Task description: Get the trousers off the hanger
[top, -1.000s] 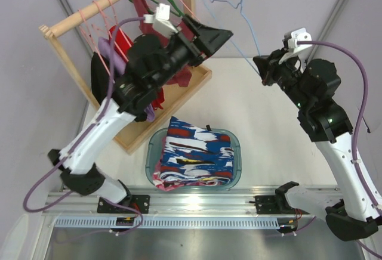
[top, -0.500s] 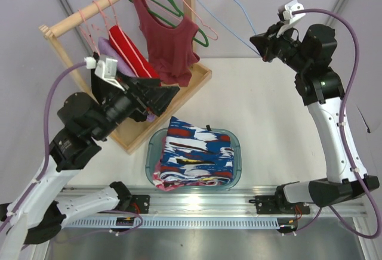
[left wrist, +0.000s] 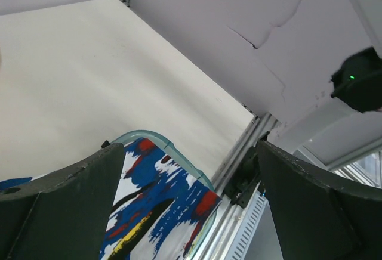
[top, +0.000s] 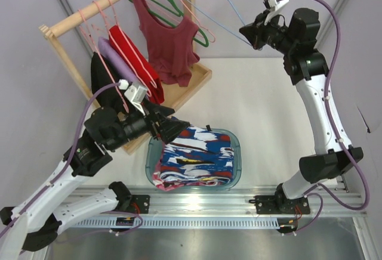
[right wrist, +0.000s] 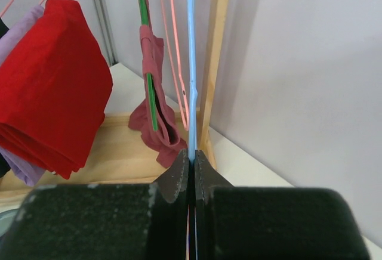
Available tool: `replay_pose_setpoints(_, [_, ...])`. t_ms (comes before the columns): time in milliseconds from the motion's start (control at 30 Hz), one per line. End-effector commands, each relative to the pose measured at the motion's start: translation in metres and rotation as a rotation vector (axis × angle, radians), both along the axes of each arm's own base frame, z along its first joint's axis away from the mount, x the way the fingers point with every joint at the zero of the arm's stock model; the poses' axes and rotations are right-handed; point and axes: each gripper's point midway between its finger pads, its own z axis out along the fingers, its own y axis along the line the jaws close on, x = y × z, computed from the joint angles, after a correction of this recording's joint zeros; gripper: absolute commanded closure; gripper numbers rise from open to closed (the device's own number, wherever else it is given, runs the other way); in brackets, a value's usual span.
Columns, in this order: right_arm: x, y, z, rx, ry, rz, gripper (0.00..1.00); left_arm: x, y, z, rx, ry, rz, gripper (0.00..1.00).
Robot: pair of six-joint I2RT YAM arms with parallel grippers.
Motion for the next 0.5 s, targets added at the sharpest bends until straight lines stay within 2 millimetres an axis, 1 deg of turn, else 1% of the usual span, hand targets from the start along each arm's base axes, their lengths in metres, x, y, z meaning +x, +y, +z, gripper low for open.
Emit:
replay_pose_setpoints(0, [0.011,0.006,0.022,-0.007,-0.088,0.034,1.00,-0.016,-0.002,0.020,-0.066,-0.077,-0.082,0.00])
replay_pose_setpoints(33, [0.014,0.008,0.026,-0.007,-0.098,0.040,1.00,-0.016,-0.002,0.018,-0.063,-0.071,-0.082,0.00])
replay_pose_setpoints(67, [0.018,0.011,0.024,-0.008,-0.094,0.059,1.00,-0.016,-0.002,0.014,-0.050,-0.064,-0.084,0.00])
replay_pose_setpoints(100, [0.029,0.016,0.014,-0.009,-0.074,0.067,1.00,-0.015,-0.002,0.011,-0.039,-0.058,-0.081,0.01])
replay_pose_setpoints(133, [0.032,0.018,0.020,-0.005,-0.093,0.073,1.00,-0.014,-0.003,0.008,-0.031,-0.052,-0.080,0.01])
replay_pose_setpoints(167, [0.037,0.022,0.020,-0.004,-0.096,0.082,1.00,-0.014,-0.003,0.003,-0.020,-0.041,-0.080,0.01])
replay_pose_setpoints(200, [0.050,0.026,0.008,-0.008,-0.073,0.087,1.00,-0.013,-0.004,0.000,-0.015,-0.035,-0.080,0.01])
replay_pose_setpoints(233, [0.056,0.028,0.005,-0.006,-0.068,0.090,1.00,-0.014,-0.004,-0.002,-0.012,-0.032,-0.086,0.01])
replay_pose_setpoints(267, [0.057,0.031,0.018,0.002,-0.097,0.100,1.00,-0.014,-0.006,-0.005,-0.007,-0.029,-0.092,0.01])
replay_pose_setpoints(300, [0.062,0.034,0.016,0.006,-0.095,0.108,1.00,-0.015,-0.006,-0.006,-0.005,-0.026,-0.097,0.01])
replay_pose_setpoints(333, [0.077,0.037,0.002,0.009,-0.062,0.112,1.00,-0.015,-0.007,-0.007,0.002,-0.029,-0.103,0.00])
replay_pose_setpoints(367, [0.079,0.040,0.011,0.018,-0.088,0.117,1.00,-0.015,-0.007,-0.008,0.010,-0.033,-0.105,0.01])
replay_pose_setpoints(400, [0.084,0.045,0.008,0.020,-0.088,0.127,1.00,-0.016,-0.006,-0.010,0.018,-0.035,-0.104,0.00])
replay_pose_setpoints(433, [0.096,0.049,-0.001,0.024,-0.085,0.129,1.00,-0.015,-0.005,-0.011,0.030,-0.046,-0.106,0.01])
replay_pose_setpoints(467, [0.101,0.052,-0.002,0.027,-0.093,0.129,1.00,-0.016,-0.004,-0.012,0.034,-0.052,-0.106,0.00])
